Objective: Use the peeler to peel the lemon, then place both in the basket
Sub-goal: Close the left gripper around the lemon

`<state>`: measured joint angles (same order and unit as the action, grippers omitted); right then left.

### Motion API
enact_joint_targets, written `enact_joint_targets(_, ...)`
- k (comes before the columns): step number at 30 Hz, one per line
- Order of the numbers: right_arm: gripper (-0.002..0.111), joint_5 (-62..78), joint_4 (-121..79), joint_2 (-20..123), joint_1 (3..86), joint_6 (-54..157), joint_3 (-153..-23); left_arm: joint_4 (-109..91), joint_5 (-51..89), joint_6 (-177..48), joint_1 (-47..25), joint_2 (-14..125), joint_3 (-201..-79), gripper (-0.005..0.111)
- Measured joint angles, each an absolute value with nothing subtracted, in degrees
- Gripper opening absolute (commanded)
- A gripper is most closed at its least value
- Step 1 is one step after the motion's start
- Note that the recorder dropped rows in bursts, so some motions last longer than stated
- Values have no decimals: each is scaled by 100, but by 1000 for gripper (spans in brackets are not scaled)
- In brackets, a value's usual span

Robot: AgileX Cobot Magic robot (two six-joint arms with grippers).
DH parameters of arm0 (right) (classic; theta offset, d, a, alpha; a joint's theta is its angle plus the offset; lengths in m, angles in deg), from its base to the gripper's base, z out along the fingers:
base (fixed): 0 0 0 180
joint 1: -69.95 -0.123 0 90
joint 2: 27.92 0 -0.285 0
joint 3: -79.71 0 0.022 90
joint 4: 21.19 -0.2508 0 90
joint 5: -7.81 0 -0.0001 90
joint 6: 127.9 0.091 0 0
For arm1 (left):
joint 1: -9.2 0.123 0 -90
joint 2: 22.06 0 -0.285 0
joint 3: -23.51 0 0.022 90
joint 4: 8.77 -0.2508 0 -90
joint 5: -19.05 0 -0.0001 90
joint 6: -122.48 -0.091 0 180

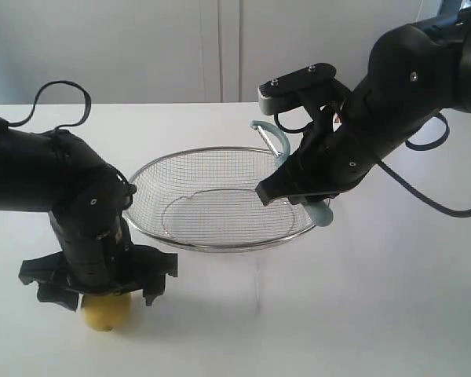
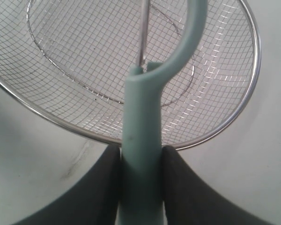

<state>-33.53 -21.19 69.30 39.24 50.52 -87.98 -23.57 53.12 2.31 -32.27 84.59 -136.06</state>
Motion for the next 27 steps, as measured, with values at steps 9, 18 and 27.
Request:
enact_joint_targets(9,0,-3353,-2119,6930,3924,5052,-8798,-2357,5164,276,-3227,8462,-13431,91)
enact_joint_targets(18,0,-3353,-2119,6930,3924,5052,-8798,-2357,4819,330,-3227,8471,-13258,91)
enact_joint_targets(27,0,-3353,-2119,6930,3924,5052,-8798,-2357,4784,330,-3227,8471,-13234,81)
